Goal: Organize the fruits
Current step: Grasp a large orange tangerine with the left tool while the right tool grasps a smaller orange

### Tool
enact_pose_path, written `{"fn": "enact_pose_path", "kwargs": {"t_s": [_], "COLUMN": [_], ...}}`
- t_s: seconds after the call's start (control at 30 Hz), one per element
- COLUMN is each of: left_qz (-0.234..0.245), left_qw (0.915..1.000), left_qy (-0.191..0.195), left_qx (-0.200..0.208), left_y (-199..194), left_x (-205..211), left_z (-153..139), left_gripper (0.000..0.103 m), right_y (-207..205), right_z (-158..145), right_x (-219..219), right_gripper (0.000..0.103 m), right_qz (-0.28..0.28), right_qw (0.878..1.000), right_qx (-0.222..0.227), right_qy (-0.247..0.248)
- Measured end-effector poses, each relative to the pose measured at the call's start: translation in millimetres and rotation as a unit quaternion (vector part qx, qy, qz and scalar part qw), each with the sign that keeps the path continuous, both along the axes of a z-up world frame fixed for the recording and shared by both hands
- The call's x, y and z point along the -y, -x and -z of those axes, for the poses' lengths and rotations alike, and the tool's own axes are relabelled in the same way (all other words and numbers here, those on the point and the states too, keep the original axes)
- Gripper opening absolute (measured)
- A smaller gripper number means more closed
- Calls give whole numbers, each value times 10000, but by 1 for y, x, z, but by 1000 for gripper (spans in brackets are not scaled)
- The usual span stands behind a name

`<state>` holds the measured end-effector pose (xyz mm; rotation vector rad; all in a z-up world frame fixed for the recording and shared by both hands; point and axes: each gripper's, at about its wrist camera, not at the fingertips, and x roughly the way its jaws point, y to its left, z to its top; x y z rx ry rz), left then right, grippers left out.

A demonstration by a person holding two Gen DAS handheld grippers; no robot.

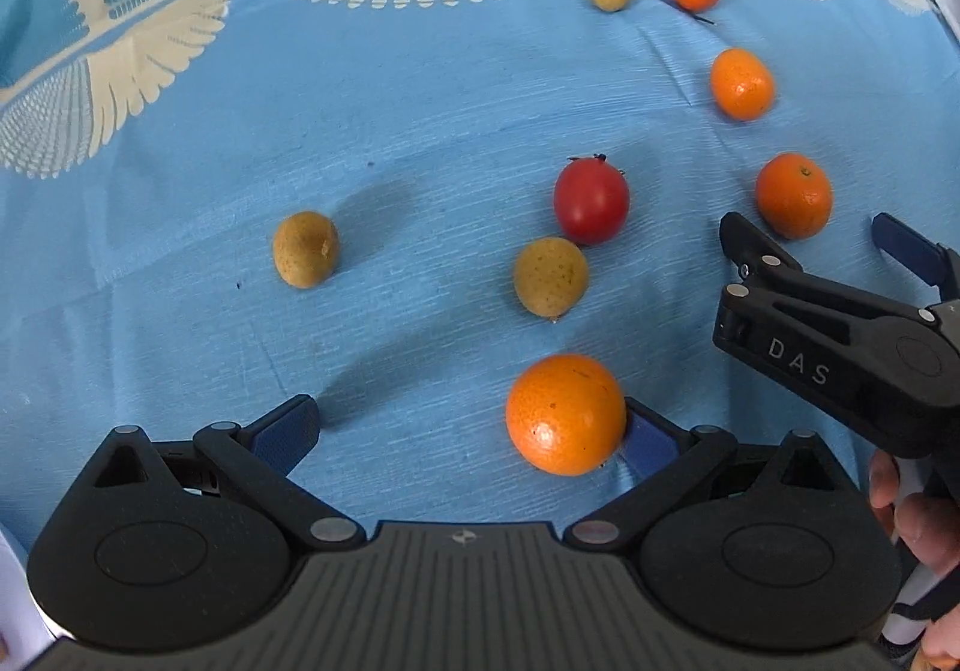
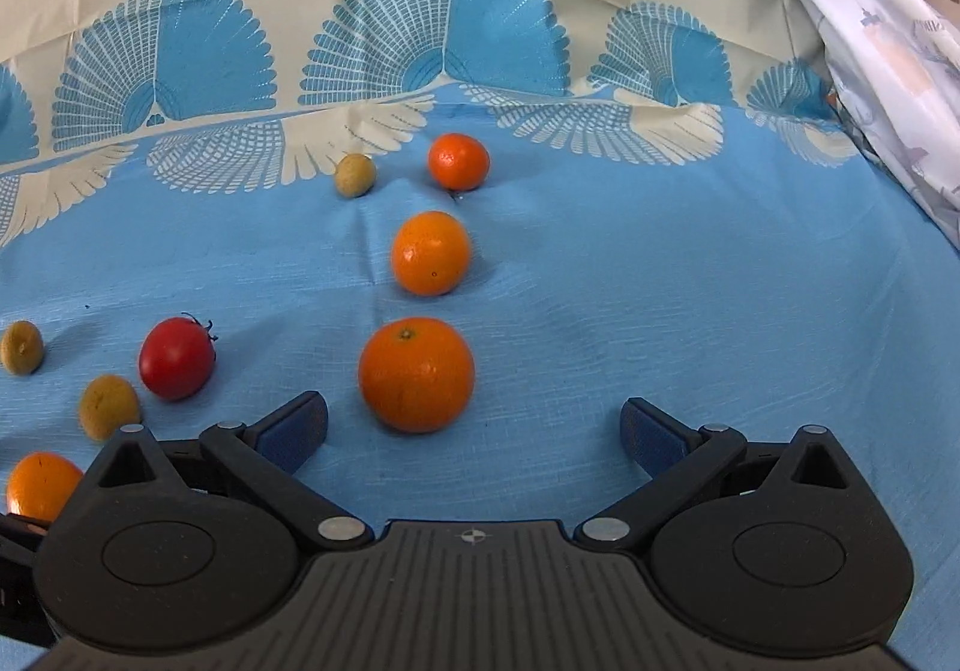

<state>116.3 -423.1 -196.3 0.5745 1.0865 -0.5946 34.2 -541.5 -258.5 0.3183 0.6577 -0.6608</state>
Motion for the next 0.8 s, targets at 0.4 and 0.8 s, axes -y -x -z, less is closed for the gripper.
{"fn": "enact_pose_path", "kwargs": {"t_s": [0.4, 0.8], "left_qz": [500, 180], "left_qw": [9978, 9977], "left_qy": [176, 349], "left_qx": [396, 551], "left_y": [29, 55], "left_x": [15, -40], "left_z": [-26, -92], "left_gripper": [41, 41], "right_y": [9, 50], "right_z": [-12, -38], "right_x": [-8, -13], "right_gripper": [37, 37], "right_qz": [-163, 643], "right_qw": [9990, 9959], "right_qx": [404, 634], "right_qy": [132, 70]}}
